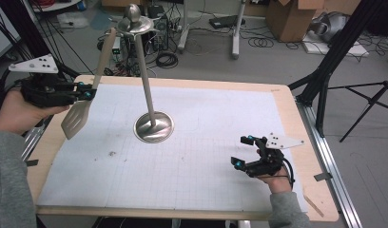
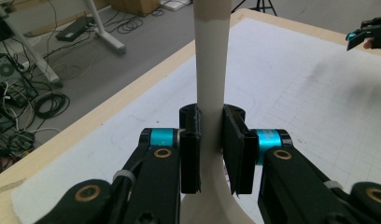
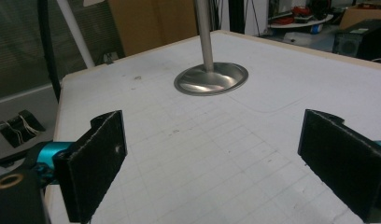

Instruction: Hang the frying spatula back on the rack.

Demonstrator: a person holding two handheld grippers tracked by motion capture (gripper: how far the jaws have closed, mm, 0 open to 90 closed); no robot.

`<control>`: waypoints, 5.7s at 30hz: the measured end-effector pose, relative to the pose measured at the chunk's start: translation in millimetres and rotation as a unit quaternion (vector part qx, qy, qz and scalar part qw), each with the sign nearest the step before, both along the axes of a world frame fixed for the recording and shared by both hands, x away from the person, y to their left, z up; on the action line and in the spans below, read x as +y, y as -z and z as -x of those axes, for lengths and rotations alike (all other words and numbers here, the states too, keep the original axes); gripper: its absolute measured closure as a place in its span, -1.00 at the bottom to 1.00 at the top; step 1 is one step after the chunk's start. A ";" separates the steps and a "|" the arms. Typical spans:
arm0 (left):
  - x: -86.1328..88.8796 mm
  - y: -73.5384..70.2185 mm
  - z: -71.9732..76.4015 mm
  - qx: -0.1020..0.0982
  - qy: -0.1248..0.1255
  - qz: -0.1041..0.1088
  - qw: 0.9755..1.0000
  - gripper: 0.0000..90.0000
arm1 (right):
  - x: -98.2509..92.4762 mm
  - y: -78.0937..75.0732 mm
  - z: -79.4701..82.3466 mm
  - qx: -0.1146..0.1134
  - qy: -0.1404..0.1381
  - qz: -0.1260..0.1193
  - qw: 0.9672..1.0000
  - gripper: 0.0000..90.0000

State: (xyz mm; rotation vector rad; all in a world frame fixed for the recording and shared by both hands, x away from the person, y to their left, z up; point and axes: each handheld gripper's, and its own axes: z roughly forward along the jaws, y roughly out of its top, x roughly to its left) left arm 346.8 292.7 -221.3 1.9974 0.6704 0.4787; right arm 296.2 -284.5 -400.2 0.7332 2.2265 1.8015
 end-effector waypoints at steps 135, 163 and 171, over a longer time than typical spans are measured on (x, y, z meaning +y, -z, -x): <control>-37.6 42.6 -25.6 -0.016 0.013 0.056 0.998 -0.47 | -1.2 -1.2 5.0 0.002 0.001 0.001 1.000 -0.85; -24.7 53.6 1.7 -0.036 0.036 0.074 0.996 -0.61 | 0.2 1.7 3.9 0.005 -0.004 0.009 1.000 -0.85; -15.8 59.6 10.3 -0.044 0.032 0.086 0.995 -0.61 | 1.6 1.6 5.0 0.007 -0.004 0.012 1.000 -0.85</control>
